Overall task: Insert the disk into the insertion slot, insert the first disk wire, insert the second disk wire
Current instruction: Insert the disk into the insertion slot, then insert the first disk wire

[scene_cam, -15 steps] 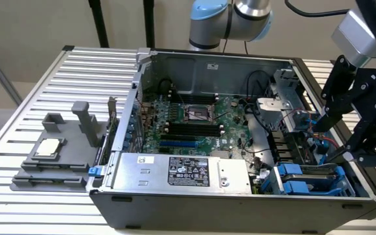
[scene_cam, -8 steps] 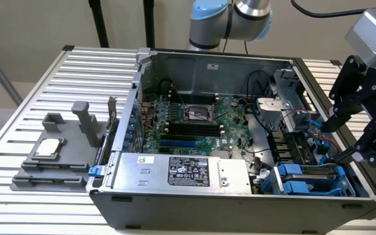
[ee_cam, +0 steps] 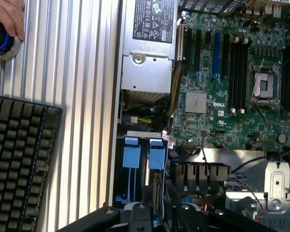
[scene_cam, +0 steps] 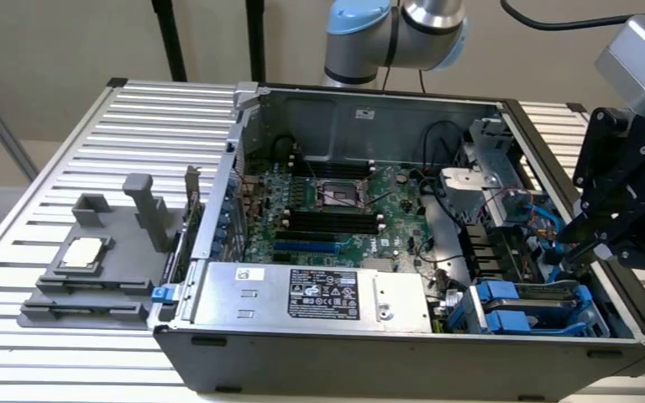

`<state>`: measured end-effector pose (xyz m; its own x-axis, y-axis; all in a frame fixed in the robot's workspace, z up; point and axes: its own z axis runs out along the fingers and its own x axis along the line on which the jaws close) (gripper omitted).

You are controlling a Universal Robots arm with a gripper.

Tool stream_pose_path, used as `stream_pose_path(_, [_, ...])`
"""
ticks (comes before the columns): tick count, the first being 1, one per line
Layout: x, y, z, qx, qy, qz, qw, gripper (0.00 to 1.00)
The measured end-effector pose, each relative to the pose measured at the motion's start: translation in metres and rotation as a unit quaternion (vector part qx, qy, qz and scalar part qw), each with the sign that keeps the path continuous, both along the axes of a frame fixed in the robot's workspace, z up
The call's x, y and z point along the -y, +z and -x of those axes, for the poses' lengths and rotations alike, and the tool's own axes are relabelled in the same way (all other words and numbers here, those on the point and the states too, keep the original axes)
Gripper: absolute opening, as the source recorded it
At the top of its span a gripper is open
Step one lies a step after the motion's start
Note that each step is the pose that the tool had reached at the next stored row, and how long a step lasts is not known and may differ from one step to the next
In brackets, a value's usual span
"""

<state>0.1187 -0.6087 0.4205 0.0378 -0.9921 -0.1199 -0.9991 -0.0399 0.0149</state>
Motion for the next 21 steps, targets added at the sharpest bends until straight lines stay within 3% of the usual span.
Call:
stream_pose_path(18, [-0.0001, 0.0000, 0.0000, 0.0000, 0.000, 0.0001, 1.0000, 0.25])
stream_pose_path(19, [-0.0014, -0.0002, -0.0013, 0.0001, 0.000, 0.0008, 1.0000, 0.25])
stream_pose_path(21, [-0.0046, -0.0010, -0.0054, 0.0000, 0.000, 0.0052, 1.0000, 0.25])
